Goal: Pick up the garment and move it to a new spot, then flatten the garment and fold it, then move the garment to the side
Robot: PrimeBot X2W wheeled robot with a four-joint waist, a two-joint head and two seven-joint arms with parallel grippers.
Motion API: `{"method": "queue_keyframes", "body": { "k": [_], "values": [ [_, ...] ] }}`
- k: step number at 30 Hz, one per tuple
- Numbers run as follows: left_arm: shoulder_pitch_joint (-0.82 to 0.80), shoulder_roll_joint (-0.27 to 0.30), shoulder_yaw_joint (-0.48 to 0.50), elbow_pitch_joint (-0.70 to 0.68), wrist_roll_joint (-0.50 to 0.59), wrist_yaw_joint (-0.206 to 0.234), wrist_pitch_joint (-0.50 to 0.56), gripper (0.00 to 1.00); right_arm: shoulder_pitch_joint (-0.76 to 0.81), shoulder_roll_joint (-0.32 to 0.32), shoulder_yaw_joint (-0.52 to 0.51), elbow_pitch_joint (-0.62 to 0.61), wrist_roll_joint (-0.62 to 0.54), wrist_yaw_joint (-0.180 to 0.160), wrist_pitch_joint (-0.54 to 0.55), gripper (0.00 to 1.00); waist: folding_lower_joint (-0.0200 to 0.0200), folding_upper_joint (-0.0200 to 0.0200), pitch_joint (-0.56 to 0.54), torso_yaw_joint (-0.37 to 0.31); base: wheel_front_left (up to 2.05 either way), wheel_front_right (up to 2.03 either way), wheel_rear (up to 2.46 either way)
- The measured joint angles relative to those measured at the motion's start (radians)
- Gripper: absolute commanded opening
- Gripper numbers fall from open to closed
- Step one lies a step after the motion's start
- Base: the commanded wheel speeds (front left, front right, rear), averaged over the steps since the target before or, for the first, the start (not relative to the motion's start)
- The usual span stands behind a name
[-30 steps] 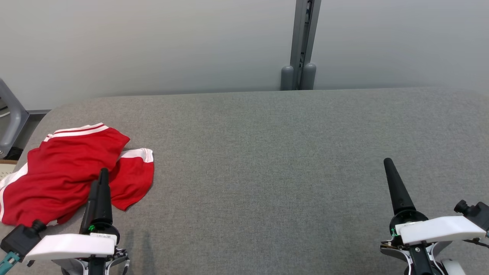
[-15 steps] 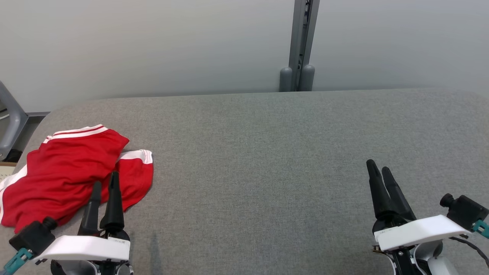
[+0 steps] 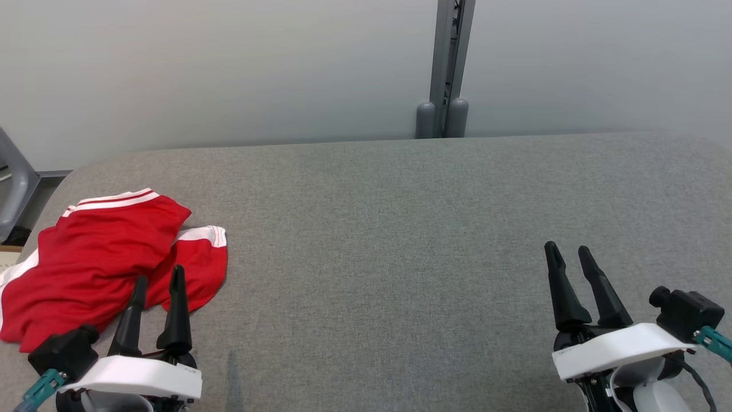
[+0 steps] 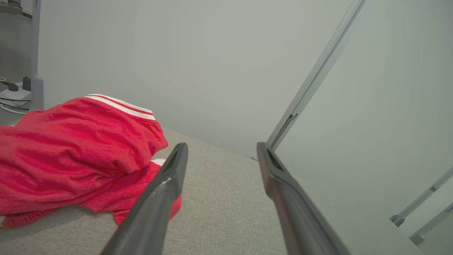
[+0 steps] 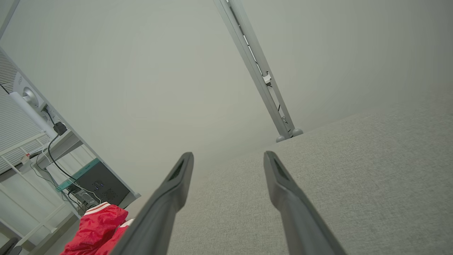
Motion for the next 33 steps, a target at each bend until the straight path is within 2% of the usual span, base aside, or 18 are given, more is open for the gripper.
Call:
{"method": "queue_keyframes", "body": {
  "k": [10, 33],
  "values": [
    [0.001, -0.003, 0.004, 0.014, 0.104, 0.0, -0.021, 1.0, -0.003, -0.001, 0.0, 0.005, -0.125, 0.0, -0.022, 1.0, 0.0, 0.0, -0.001, -0.001, 0.0, 0.0, 0.0],
    [0.007, -0.012, 0.009, 0.012, 0.302, -0.006, -0.071, 1.0, -0.014, -0.003, 0.008, 0.025, -0.324, 0.0, -0.073, 1.0, 0.0, 0.0, -0.006, -0.006, 0.0, 0.0, 0.0]
  ]
}}
